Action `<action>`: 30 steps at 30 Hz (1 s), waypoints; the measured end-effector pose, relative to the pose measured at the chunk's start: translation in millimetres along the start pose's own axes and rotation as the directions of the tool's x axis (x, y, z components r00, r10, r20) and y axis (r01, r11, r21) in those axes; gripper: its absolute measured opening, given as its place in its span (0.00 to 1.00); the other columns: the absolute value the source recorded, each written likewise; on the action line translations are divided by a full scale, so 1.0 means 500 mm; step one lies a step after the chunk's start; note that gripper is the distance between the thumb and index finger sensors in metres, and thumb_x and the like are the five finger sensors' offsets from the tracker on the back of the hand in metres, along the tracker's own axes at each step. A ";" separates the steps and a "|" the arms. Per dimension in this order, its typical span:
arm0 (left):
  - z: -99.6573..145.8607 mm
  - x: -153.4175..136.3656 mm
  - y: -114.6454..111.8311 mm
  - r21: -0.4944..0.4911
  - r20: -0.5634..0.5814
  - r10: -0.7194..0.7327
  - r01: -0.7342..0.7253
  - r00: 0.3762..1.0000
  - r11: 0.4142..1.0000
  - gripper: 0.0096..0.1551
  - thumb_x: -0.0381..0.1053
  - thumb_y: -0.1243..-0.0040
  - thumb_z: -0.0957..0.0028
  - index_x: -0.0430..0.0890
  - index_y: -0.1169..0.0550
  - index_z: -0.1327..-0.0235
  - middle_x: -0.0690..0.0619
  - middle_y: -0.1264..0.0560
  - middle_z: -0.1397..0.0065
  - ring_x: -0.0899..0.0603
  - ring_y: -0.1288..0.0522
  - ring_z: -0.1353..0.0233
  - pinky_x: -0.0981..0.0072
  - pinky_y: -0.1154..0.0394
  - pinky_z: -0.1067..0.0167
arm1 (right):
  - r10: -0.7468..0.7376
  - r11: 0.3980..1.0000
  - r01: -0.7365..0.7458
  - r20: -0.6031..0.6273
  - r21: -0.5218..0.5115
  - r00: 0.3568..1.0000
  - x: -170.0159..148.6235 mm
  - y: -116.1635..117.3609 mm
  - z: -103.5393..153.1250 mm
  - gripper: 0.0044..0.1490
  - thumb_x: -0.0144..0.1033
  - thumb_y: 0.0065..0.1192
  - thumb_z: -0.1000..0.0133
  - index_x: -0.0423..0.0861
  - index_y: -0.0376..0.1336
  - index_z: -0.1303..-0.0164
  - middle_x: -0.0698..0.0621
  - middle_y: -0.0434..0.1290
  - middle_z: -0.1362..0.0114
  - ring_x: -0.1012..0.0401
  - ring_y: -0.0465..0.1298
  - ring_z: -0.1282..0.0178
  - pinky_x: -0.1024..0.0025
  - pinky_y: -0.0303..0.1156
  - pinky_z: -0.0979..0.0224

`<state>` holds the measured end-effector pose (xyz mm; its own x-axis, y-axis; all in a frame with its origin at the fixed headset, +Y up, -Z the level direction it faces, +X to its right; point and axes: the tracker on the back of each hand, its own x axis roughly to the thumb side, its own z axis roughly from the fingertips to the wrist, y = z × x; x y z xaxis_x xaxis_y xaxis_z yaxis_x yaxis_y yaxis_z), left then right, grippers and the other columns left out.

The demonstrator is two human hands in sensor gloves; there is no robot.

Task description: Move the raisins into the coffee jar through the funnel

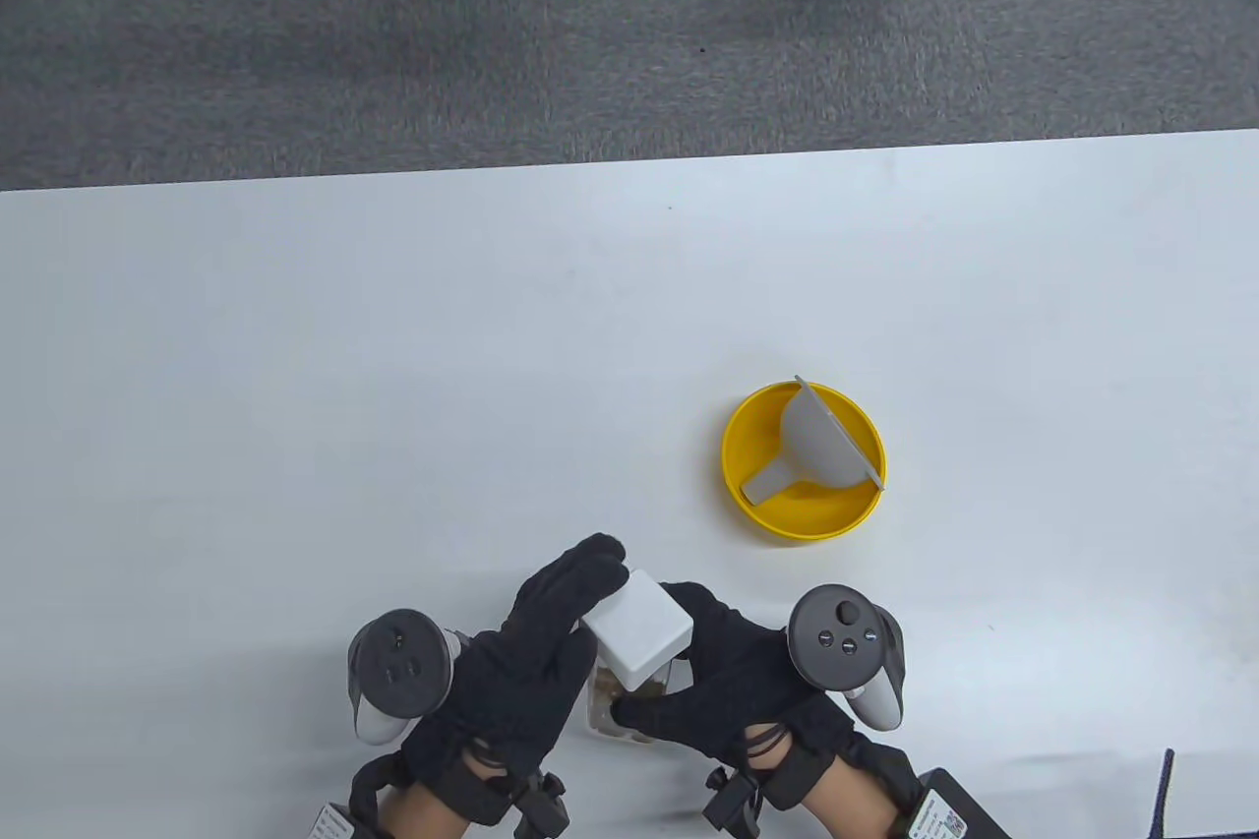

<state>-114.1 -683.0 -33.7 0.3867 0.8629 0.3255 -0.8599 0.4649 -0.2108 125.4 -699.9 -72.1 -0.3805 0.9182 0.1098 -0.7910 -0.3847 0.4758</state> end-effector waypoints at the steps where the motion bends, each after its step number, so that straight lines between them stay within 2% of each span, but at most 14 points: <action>1: 0.006 0.013 -0.001 0.048 -0.002 -0.108 0.108 0.994 0.993 0.46 0.74 0.55 0.47 0.59 0.49 0.17 0.44 0.49 0.10 0.28 0.46 0.16 0.28 0.46 0.24 | 0.026 0.999 -0.026 -0.013 -0.031 1.000 -0.001 -0.001 0.001 0.62 0.59 0.91 0.63 0.40 0.57 0.32 0.38 0.71 0.29 0.42 0.76 0.34 0.41 0.71 0.32; 2: 0.013 0.031 -0.007 0.130 -0.005 -0.247 0.245 0.969 0.961 0.48 0.76 0.53 0.49 0.59 0.47 0.18 0.44 0.47 0.11 0.29 0.43 0.16 0.29 0.44 0.24 | 0.055 0.997 -0.056 -0.023 -0.054 0.998 -0.002 -0.002 0.002 0.62 0.60 0.91 0.63 0.40 0.57 0.32 0.38 0.71 0.29 0.42 0.76 0.34 0.41 0.71 0.32; 5: 0.015 0.063 -0.030 0.149 -0.019 -0.511 0.507 0.860 0.849 0.49 0.77 0.49 0.50 0.58 0.46 0.18 0.43 0.43 0.13 0.31 0.39 0.19 0.31 0.42 0.25 | 0.113 0.990 -0.116 -0.044 -0.082 0.993 -0.006 -0.001 0.002 0.62 0.60 0.91 0.63 0.40 0.57 0.32 0.38 0.70 0.29 0.42 0.76 0.34 0.41 0.71 0.32; 8: 0.012 0.065 -0.044 0.162 -0.039 -0.563 0.562 0.825 0.811 0.47 0.74 0.47 0.48 0.56 0.43 0.20 0.43 0.40 0.16 0.32 0.36 0.21 0.33 0.40 0.25 | 0.109 0.991 -0.113 -0.049 -0.078 0.993 -0.005 0.000 0.001 0.62 0.59 0.91 0.63 0.40 0.56 0.32 0.38 0.70 0.30 0.42 0.76 0.34 0.41 0.71 0.32; 11: 0.007 0.056 -0.042 0.141 -0.023 -0.499 0.497 0.866 0.856 0.43 0.71 0.50 0.47 0.56 0.43 0.20 0.42 0.41 0.16 0.32 0.36 0.21 0.32 0.40 0.25 | 0.104 0.991 -0.108 -0.051 -0.083 0.993 -0.005 -0.001 0.001 0.62 0.59 0.91 0.63 0.39 0.57 0.32 0.37 0.71 0.30 0.42 0.76 0.35 0.41 0.71 0.32; 13: 0.002 0.040 -0.034 0.107 0.004 -0.370 0.368 0.929 0.924 0.40 0.66 0.54 0.45 0.57 0.45 0.19 0.44 0.43 0.12 0.31 0.38 0.19 0.31 0.41 0.25 | 0.057 0.996 -0.059 -0.034 -0.067 0.998 -0.002 -0.005 0.002 0.62 0.59 0.91 0.63 0.39 0.57 0.33 0.37 0.71 0.30 0.42 0.76 0.35 0.40 0.71 0.33; 15: -0.006 0.010 -0.022 0.063 0.028 -0.085 0.083 0.996 0.995 0.38 0.65 0.56 0.46 0.62 0.45 0.19 0.49 0.43 0.09 0.30 0.41 0.17 0.30 0.42 0.25 | 0.005 0.999 -0.005 -0.003 -0.033 1.000 0.003 -0.006 0.002 0.62 0.60 0.91 0.63 0.39 0.57 0.33 0.37 0.71 0.30 0.42 0.77 0.35 0.41 0.72 0.33; 16: -0.013 -0.011 -0.019 0.014 0.024 0.125 -0.125 0.992 0.992 0.37 0.64 0.56 0.46 0.64 0.43 0.20 0.52 0.42 0.09 0.29 0.42 0.16 0.29 0.43 0.25 | -0.038 0.999 0.039 0.007 -0.002 0.999 0.004 -0.006 0.003 0.62 0.60 0.91 0.63 0.39 0.58 0.33 0.37 0.72 0.30 0.42 0.77 0.36 0.41 0.72 0.33; 17: -0.020 -0.027 -0.022 -0.076 0.010 0.324 -0.323 0.946 0.944 0.37 0.64 0.56 0.46 0.66 0.43 0.19 0.54 0.44 0.08 0.28 0.45 0.16 0.28 0.45 0.25 | -0.072 0.997 0.071 0.015 0.019 0.997 0.006 -0.003 0.004 0.62 0.60 0.91 0.64 0.38 0.58 0.33 0.37 0.72 0.31 0.42 0.77 0.36 0.41 0.72 0.33; 19: -0.026 -0.043 -0.025 -0.227 -0.032 0.490 -0.484 0.871 0.845 0.36 0.64 0.57 0.43 0.68 0.45 0.19 0.56 0.50 0.07 0.28 0.51 0.14 0.27 0.51 0.23 | -0.094 0.995 0.093 0.019 0.036 0.995 0.006 0.002 0.006 0.62 0.60 0.91 0.64 0.38 0.58 0.33 0.37 0.72 0.31 0.42 0.77 0.36 0.41 0.72 0.33; 20: -0.027 -0.046 -0.024 -0.239 -0.026 0.482 -0.473 0.876 0.848 0.36 0.64 0.58 0.42 0.69 0.46 0.18 0.57 0.50 0.06 0.28 0.52 0.14 0.27 0.51 0.23 | -0.090 0.995 0.089 0.018 0.036 0.996 0.007 0.003 0.006 0.62 0.59 0.91 0.64 0.38 0.58 0.33 0.37 0.72 0.31 0.42 0.77 0.36 0.41 0.72 0.34; 23: -0.020 -0.037 -0.010 -0.113 -0.024 0.313 -0.313 0.950 0.943 0.36 0.65 0.58 0.42 0.66 0.44 0.18 0.54 0.46 0.08 0.28 0.48 0.15 0.28 0.48 0.24 | -0.064 0.998 0.064 -0.011 0.004 0.998 0.004 0.003 0.005 0.62 0.60 0.91 0.64 0.39 0.58 0.33 0.37 0.72 0.30 0.42 0.77 0.36 0.41 0.72 0.33; 25: -0.009 -0.010 -0.006 0.014 -0.038 0.091 -0.090 0.995 0.996 0.42 0.70 0.53 0.45 0.60 0.44 0.17 0.44 0.44 0.11 0.28 0.43 0.17 0.28 0.45 0.25 | 0.012 0.999 -0.012 -0.014 -0.052 1.000 0.006 0.001 0.005 0.62 0.60 0.91 0.63 0.39 0.57 0.33 0.37 0.71 0.30 0.42 0.77 0.36 0.41 0.72 0.33; 30: 0.004 0.045 -0.029 0.141 -0.072 -0.372 0.379 0.925 0.915 0.57 0.81 0.37 0.54 0.57 0.46 0.19 0.47 0.36 0.17 0.33 0.34 0.21 0.30 0.40 0.26 | 0.195 0.974 -0.194 -0.006 -0.119 0.981 0.015 0.008 0.010 0.62 0.59 0.91 0.64 0.38 0.58 0.33 0.36 0.72 0.30 0.41 0.77 0.35 0.40 0.72 0.34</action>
<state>-93.8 -670.6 -21.7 0.7017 0.6400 0.3131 -0.6871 0.7241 0.0600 121.8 -694.0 -65.2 -0.5305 0.8250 0.1948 -0.7532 -0.5642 0.3382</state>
